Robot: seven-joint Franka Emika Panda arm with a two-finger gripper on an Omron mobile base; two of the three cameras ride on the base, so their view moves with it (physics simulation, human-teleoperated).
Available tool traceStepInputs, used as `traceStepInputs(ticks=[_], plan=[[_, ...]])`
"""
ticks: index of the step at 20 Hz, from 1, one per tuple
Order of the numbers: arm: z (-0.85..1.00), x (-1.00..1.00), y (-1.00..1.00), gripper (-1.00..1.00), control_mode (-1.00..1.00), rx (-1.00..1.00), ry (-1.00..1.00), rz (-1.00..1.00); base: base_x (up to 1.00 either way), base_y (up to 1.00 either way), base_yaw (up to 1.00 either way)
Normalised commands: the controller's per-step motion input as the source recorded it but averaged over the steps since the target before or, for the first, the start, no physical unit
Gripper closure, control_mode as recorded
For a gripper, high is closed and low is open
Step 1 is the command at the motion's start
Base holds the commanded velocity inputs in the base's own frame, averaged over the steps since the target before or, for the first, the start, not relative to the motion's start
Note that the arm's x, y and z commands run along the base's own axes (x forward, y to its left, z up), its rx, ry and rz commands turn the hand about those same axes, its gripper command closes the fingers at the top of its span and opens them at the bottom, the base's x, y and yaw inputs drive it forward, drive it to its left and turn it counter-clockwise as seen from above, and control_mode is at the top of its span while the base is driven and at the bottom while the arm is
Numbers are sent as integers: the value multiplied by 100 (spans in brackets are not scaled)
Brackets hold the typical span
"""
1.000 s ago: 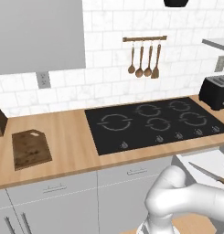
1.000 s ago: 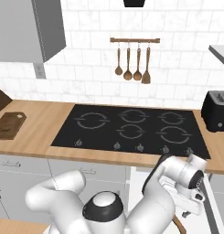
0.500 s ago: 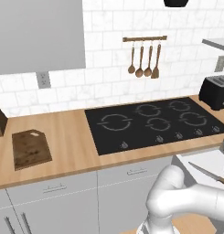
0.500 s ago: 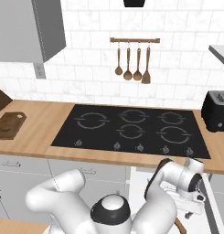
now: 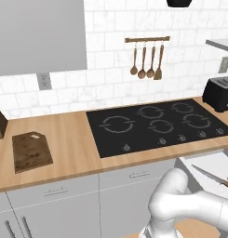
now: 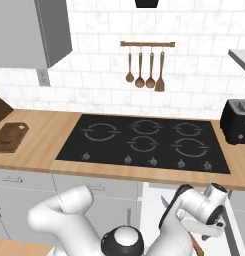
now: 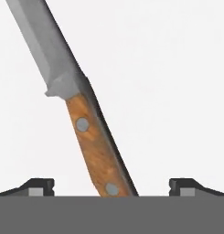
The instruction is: Pick up the knife from the drawer and place it on the cutting board. Then place the meat from the plate to the cutting board.
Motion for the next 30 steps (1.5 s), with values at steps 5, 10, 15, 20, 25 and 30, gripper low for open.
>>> traceStepInputs(ticks=[5, 10, 15, 20, 25, 30], plan=[[-33, 29, -21, -100, -100, 0, -9, 0, 0, 0, 0], [-11, -3, -39, -100, -100, 0, -2, 0, 0, 0, 0], [-39, -10, 9, -100, -100, 0, -1, 8, 0, 0, 0], [-38, -1, 46, -100, -100, 0, 0, 17, 0, 0, 0], [-24, -9, 43, -100, -100, 0, 0, 22, 0, 0, 0], [-57, -12, 17, -100, -100, 0, -6, 19, 0, 0, 0]])
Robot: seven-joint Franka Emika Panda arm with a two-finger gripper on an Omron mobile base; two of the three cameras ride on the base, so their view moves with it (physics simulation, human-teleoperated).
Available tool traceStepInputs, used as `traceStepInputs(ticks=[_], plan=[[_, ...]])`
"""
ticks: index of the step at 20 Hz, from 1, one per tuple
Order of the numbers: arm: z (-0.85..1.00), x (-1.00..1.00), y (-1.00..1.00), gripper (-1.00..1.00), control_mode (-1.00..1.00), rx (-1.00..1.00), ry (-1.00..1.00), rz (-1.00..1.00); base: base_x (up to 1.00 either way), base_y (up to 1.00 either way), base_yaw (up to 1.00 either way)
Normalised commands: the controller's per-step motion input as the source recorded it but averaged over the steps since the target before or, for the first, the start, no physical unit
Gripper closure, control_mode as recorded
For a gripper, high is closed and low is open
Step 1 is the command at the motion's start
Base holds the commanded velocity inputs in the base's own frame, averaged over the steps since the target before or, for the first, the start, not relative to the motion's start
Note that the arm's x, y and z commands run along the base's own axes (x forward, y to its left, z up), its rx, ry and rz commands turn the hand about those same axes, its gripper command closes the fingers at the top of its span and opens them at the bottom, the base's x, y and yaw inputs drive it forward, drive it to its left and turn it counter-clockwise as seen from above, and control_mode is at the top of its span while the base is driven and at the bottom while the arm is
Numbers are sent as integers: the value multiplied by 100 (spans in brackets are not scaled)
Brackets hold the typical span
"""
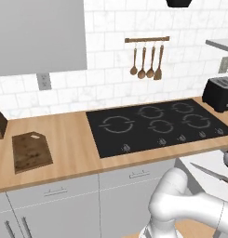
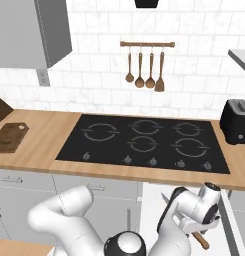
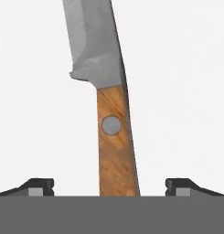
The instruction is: Pick up the knife from the drawer and place it on the cutting board. Then place the meat from the plate to the cutting board.
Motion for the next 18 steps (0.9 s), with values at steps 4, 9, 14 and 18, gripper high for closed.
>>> traceStepInputs(ticks=[4, 9, 14, 18], plan=[[-68, -9, 7, 100, -100, 4, -6, 14, 0, 0, 0], [-52, 0, 35, 100, -100, 1, -1, 8, 0, 0, 0], [-7, 0, 3, 100, -100, -6, 3, 0, 0, 0, 0], [76, -72, -1, 100, -100, -13, -22, 0, 0, 0, 0]])
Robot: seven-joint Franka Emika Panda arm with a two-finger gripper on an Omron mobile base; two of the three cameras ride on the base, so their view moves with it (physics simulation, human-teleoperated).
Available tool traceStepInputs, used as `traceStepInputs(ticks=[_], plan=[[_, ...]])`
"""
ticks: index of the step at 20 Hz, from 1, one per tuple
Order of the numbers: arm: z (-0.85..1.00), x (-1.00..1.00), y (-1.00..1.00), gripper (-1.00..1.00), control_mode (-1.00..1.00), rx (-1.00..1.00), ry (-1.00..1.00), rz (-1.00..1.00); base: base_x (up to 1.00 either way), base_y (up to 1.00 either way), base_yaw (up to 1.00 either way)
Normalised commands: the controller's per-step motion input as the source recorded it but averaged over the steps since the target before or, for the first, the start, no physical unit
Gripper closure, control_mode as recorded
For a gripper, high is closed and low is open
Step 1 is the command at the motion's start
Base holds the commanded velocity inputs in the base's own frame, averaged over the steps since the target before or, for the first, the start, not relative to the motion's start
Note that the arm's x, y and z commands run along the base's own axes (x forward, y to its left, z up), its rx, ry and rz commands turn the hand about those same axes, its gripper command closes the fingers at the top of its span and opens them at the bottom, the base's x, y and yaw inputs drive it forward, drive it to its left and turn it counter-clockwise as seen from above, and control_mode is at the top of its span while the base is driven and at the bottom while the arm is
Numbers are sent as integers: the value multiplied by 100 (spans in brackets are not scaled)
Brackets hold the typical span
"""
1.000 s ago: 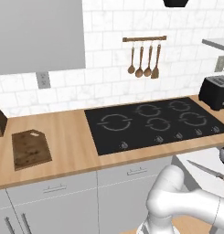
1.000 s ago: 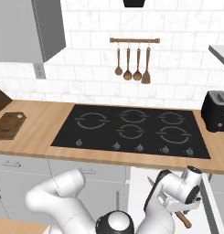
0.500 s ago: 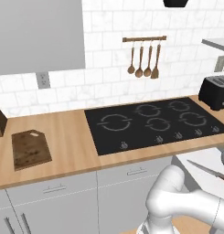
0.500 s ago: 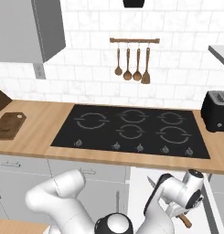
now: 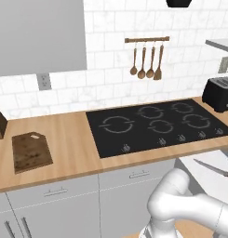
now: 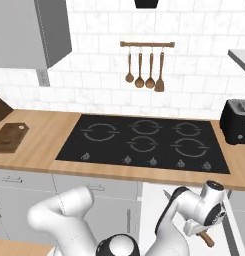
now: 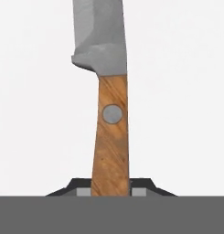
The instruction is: Pick up the knife from the drawer and place it on the cutting board. Then place the meat from the plate to the cutting board.
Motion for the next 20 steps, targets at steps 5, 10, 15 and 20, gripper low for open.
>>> traceStepInputs(ticks=[5, 10, 15, 20], plan=[[97, -75, 4, 100, -100, -20, -14, 0, 0, 0, 0], [86, -33, 27, 100, -100, -20, -9, 2, 0, 0, 0], [64, 22, 83, 100, -100, -12, -8, 12, 0, 0, 0], [60, 63, 97, 100, -100, -1, -9, 20, 0, 0, 0]])
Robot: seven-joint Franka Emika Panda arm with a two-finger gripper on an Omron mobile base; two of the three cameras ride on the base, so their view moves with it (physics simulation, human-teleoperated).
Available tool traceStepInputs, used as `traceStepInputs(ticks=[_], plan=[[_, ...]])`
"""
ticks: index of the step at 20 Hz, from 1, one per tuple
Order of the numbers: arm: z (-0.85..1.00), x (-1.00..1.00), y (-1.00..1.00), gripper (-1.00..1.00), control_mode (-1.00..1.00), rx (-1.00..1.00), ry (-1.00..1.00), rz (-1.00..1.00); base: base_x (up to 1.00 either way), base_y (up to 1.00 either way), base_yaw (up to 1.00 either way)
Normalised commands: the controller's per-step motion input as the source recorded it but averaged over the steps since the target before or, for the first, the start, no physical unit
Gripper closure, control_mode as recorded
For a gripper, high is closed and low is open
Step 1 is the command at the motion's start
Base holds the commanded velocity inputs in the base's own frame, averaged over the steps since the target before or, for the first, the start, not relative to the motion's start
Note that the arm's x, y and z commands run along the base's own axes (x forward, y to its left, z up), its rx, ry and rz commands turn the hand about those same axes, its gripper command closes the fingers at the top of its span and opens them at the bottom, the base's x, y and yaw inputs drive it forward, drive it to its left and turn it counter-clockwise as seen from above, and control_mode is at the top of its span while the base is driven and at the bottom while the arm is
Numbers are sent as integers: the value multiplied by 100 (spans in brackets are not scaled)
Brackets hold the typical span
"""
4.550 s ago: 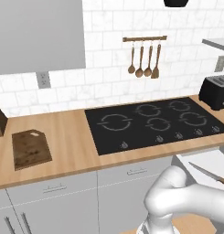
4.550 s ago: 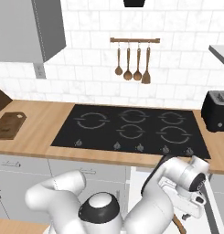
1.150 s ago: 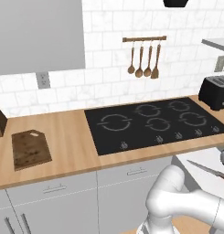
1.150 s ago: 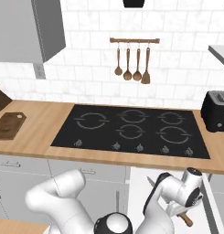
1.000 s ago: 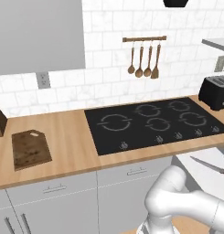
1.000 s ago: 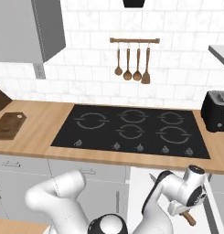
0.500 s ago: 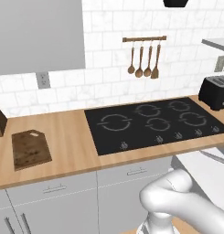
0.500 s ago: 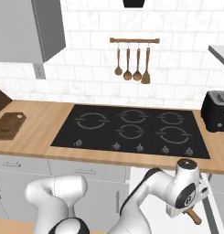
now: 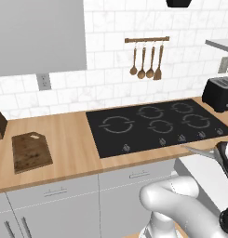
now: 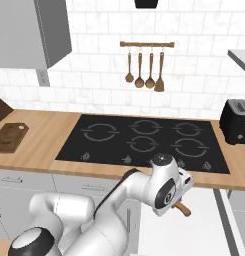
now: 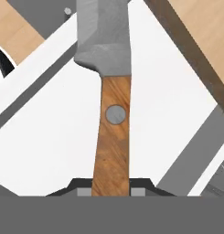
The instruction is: Pick up the knife from the drawer and place it on the cutting board. Then place the meat from the plate to the cutting board.
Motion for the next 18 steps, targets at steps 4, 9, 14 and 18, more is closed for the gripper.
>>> traceStepInputs(ticks=[4, 9, 14, 18], plan=[[57, 84, 78, 100, -100, 0, 0, 20, 0, 0, 0], [56, 44, 78, 100, -100, 0, 0, 18, 0, 0, 0], [59, 0, 96, 100, -100, -3, 0, 13, 0, 0, 0], [27, 12, 100, 100, -100, -5, 0, 16, 0, 0, 0]])
